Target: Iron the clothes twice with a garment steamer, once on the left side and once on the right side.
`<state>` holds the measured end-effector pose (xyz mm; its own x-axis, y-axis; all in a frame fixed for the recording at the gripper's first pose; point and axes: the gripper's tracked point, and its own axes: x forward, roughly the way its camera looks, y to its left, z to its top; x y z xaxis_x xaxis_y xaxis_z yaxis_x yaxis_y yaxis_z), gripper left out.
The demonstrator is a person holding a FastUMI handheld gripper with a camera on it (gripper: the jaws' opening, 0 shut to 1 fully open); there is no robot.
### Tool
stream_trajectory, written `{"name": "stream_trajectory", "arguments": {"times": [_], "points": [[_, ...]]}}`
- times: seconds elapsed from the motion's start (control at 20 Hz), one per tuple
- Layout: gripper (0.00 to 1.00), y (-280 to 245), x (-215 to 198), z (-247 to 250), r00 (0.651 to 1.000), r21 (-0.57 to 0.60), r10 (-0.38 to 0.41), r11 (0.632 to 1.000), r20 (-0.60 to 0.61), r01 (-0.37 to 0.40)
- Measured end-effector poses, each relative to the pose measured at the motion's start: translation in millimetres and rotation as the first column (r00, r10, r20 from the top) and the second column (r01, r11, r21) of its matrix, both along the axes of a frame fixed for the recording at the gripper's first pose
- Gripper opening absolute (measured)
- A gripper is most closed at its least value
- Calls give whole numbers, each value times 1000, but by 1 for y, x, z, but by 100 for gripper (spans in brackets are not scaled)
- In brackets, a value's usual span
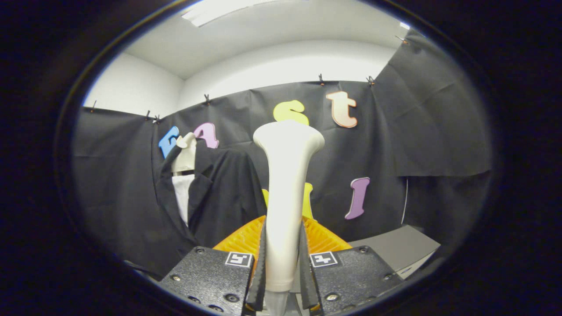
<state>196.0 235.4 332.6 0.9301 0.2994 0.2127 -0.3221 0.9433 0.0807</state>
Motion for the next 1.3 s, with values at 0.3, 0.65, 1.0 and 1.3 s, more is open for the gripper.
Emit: {"name": "stream_trajectory", "arguments": {"times": [0.3, 0.65, 1.0, 1.3], "points": [[35, 81, 3, 19, 999, -55, 37, 998, 20, -36], [35, 149, 17, 4, 997, -124, 76, 989, -23, -78], [35, 163, 28, -28, 994, -159, 72, 984, -82, -85], [35, 163, 30, -66, 987, -177, 67, 980, -145, -93]]}}
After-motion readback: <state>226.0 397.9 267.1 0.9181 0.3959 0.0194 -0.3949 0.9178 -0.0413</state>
